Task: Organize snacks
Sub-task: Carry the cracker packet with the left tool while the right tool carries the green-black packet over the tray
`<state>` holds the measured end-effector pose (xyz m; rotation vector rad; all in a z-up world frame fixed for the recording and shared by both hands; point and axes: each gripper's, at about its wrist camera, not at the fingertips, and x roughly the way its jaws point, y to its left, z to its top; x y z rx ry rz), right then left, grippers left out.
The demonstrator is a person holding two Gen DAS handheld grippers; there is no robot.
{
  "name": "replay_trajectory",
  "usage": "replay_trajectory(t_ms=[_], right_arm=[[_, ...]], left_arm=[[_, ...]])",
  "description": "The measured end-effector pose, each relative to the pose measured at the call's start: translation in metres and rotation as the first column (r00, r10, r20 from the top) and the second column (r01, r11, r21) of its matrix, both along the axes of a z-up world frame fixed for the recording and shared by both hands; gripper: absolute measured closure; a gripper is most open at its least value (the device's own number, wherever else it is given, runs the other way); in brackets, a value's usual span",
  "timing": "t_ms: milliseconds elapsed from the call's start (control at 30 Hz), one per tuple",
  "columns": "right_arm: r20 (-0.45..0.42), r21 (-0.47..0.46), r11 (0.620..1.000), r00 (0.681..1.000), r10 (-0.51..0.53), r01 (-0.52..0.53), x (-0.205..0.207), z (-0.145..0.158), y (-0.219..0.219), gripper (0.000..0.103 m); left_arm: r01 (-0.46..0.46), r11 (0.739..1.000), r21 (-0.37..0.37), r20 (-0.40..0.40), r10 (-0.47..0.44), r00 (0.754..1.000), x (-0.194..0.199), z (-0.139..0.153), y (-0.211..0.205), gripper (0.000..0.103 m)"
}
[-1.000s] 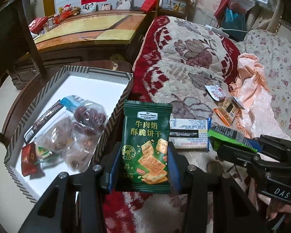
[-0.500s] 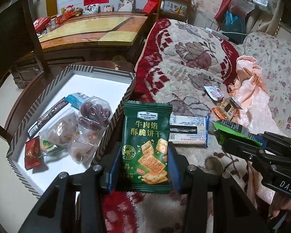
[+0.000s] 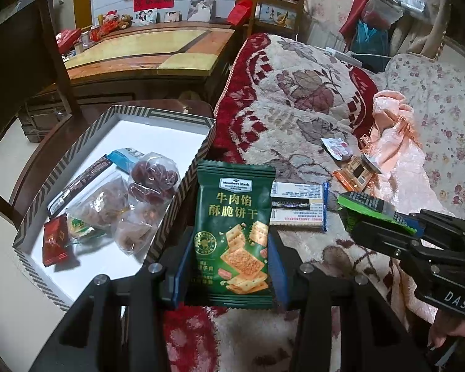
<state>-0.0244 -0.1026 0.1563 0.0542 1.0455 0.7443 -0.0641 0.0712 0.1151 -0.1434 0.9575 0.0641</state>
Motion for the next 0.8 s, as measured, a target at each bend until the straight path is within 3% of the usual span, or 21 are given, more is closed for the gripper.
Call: replay_trajectory(t_ms=[800], right_arm=[[-0.042, -0.033, 0.998, 0.997, 0.058, -0.060, -0.007, -0.012, 0.027, 0.074]], left_arm=[[-0.059, 0.998, -0.027, -0.022, 0.058, 0.998, -0.011, -0.012, 0.025, 0.056]])
